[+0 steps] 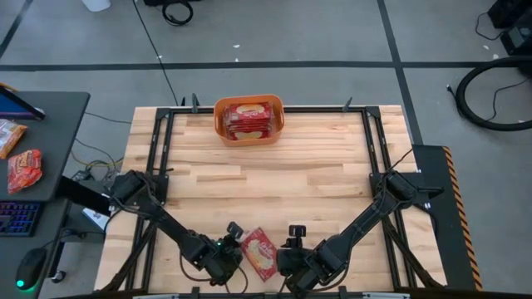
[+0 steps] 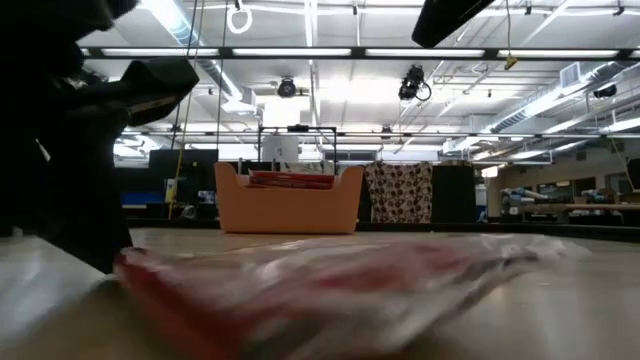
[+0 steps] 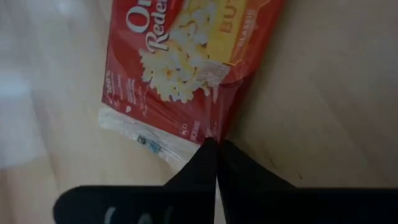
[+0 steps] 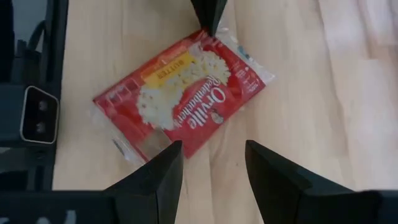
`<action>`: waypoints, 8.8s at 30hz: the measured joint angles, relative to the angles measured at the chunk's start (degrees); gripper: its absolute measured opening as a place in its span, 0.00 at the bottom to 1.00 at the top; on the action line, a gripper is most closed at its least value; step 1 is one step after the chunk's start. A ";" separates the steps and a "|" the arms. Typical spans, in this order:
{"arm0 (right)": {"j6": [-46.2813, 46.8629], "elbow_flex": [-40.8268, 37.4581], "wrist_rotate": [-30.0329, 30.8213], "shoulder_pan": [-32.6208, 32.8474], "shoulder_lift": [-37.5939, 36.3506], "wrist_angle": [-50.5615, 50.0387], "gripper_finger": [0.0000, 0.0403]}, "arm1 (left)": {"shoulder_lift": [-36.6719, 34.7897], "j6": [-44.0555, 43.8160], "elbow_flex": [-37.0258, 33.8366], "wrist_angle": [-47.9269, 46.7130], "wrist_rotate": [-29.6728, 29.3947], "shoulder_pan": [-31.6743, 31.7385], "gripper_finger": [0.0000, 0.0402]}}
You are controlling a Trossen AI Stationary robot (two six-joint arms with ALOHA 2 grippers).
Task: Sort popcorn bags into baskets
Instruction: Put the red popcorn bag into the orange bin, then return to Home Position
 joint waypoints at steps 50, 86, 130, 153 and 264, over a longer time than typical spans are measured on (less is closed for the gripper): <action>-9.45 -12.29 15.32 -3.25 0.07 32.19 0.62 | -18.79 -21.17 0.15 -7.53 10.39 16.71 0.01; -2.86 -12.59 12.13 -6.25 0.07 8.02 0.54 | -18.90 -21.19 0.15 -5.14 16.57 16.52 0.01; -14.47 -1.63 12.43 -8.06 0.07 7.81 0.04 | -16.56 -9.28 0.20 -4.08 10.15 15.60 0.31; 17.99 -6.69 24.25 -3.47 -6.10 -23.53 0.38 | -30.73 10.07 0.13 -11.19 1.33 35.35 0.08; -22.78 -83.47 -6.81 -22.50 -89.22 65.04 0.02 | -85.97 -2.45 -46.94 28.21 18.25 35.20 0.41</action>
